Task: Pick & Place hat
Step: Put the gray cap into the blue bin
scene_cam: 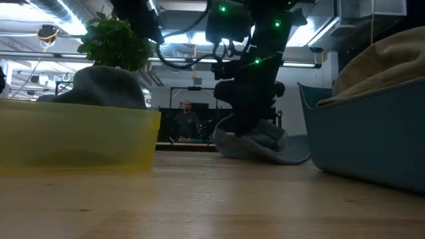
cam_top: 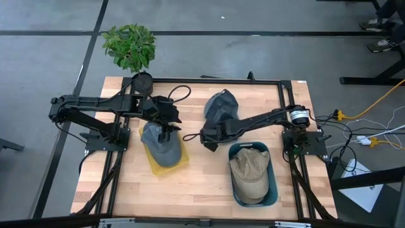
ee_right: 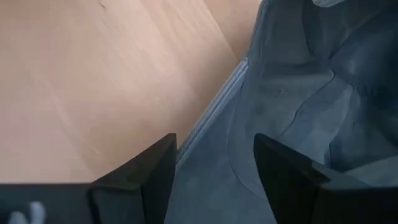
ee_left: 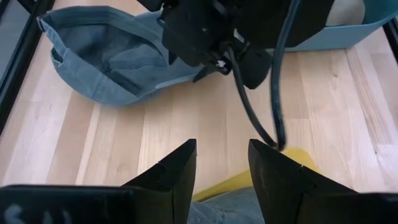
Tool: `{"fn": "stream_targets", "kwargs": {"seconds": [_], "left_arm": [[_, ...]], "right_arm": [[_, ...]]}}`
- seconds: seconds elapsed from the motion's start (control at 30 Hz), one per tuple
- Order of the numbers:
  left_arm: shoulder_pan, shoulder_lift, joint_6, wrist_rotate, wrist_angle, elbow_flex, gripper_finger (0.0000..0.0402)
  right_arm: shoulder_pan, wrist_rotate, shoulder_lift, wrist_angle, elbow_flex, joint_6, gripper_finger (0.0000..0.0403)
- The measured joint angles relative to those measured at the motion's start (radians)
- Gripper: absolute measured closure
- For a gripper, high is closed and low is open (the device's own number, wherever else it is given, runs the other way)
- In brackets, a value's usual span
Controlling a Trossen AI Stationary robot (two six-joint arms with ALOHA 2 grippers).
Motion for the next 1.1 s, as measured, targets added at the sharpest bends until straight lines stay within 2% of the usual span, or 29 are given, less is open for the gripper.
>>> {"fn": "stream_targets", "kwargs": {"seconds": [0.4, 0.5, 0.63, 0.83, 0.9, 1.1], "left_arm": [[0.000, 0.000, 0.000, 0.000, 0.000, 0.000, 0.0260], [0.000, 0.000, 0.000, 0.000, 0.000, 0.000, 0.0260], [0.000, 0.000, 0.000, 0.000, 0.000, 0.000, 0.0260], [0.000, 0.000, 0.000, 0.000, 0.000, 0.000, 0.0260], [0.000, 0.000, 0.000, 0.000, -0.001, 0.000, 0.0261], [-0.021, -0.007, 0.009, -0.008, -0.002, 0.000, 0.0270]], "right_arm": [[-0.032, 0.043, 0.000, -0.097, -0.002, 0.082, 0.0190], [-0.038, 0.060, 0.000, -0.105, -0.006, 0.114, 0.0201], [-0.044, 0.067, 0.000, -0.119, -0.006, 0.133, 0.0252], [-0.044, 0.063, 0.000, -0.118, -0.006, 0.129, 0.0380], [-0.044, 0.054, 0.000, -0.119, -0.006, 0.126, 0.0393], [-0.043, -0.003, -0.005, -0.119, -0.006, 0.097, 0.0399]]}}
